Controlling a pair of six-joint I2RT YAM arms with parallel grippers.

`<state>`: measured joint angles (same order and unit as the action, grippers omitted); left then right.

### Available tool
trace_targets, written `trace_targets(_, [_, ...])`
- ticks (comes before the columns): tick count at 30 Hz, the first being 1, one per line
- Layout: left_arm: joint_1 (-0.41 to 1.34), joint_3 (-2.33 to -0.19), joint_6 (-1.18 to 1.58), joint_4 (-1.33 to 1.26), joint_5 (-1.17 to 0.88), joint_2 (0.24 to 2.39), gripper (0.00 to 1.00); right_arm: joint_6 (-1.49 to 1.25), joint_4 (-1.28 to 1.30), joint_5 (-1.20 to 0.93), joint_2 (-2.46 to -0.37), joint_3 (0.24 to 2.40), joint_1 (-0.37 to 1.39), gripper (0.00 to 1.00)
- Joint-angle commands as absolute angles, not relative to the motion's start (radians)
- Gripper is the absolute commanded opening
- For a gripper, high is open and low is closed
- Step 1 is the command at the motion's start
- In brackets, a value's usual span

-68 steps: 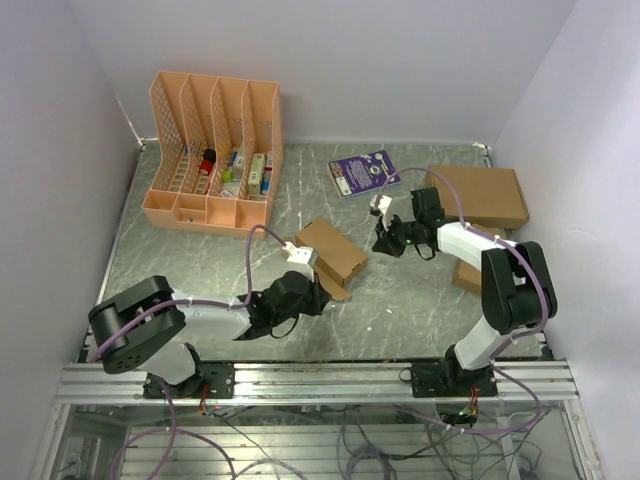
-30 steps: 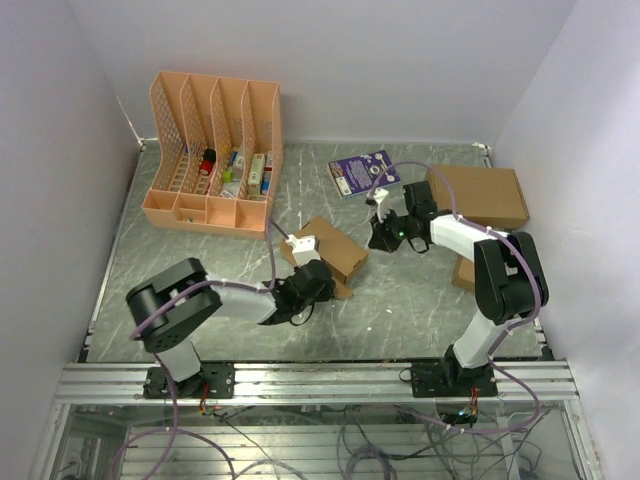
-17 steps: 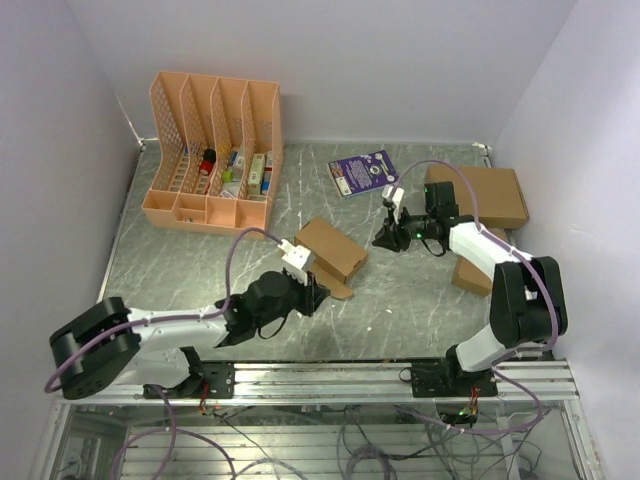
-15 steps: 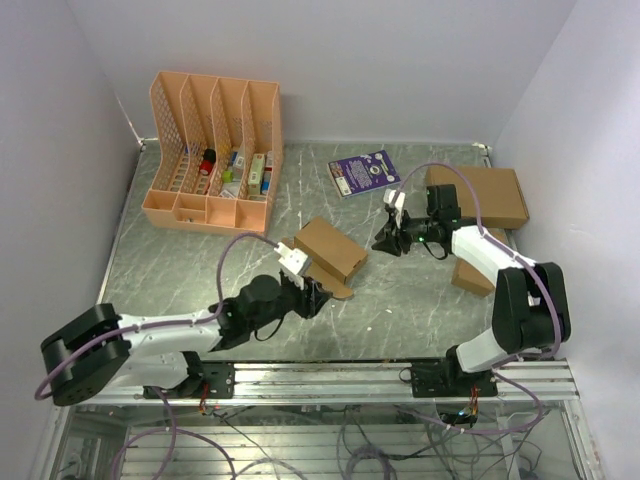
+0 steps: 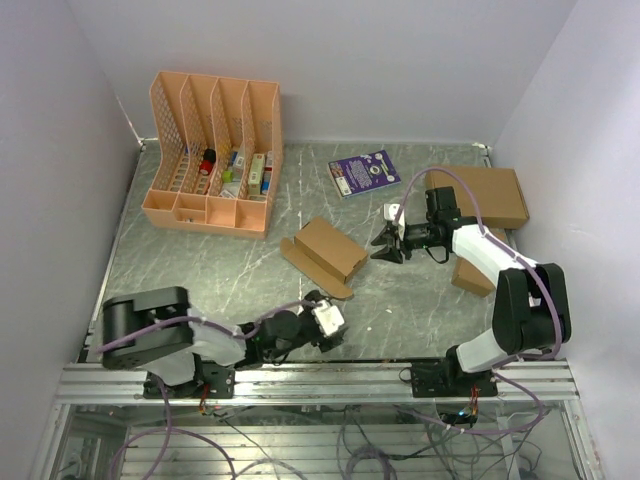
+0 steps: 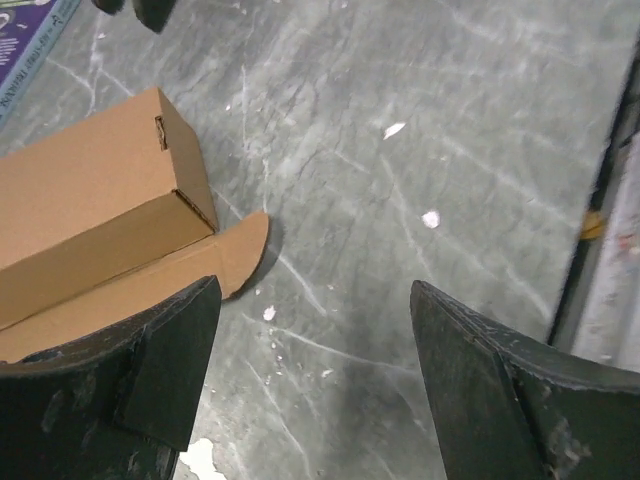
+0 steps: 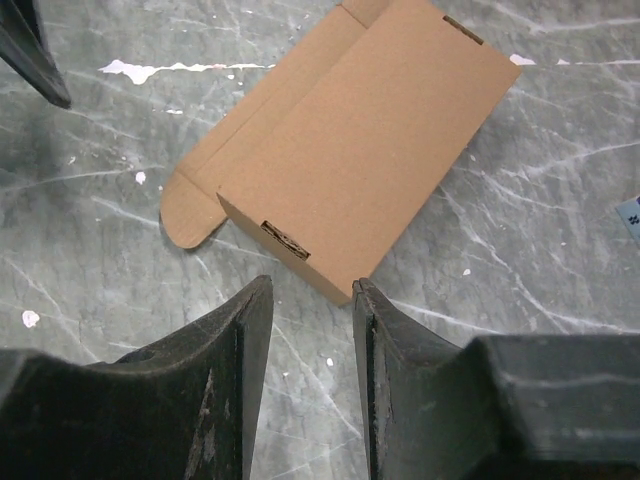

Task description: Fold the paper box

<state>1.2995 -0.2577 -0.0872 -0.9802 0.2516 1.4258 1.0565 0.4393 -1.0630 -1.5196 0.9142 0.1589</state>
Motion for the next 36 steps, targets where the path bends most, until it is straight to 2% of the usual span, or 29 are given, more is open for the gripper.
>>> trace_targets(1, [1.333,-0.302,-0.340,-1.137,0.438,1.578,0.87,1.095,0.452,-1.093,-1.481,0.922,0.155,0.38])
trace_targets(9, [1.255,-0.402,-0.349,-1.229,0.325,1.778,0.82,1.104,0.462,-1.099,-1.493,0.926,0.155,0.37])
trace_targets(19, [1.163,-0.458,-0.313,-1.138,0.172,1.806,0.66,1.101,0.463,-1.091,-1.527,0.931,0.156,0.37])
trace_targets(27, [1.161,-0.456,-0.297,-1.126,0.110,1.810,0.64,1.096,0.469,-1.090,-1.554,0.941,0.156,0.37])
trace_targets(36, [1.161,-0.472,-0.328,-1.094,0.150,1.842,0.57,1.097,0.473,-1.088,-1.562,0.944,0.156,0.37])
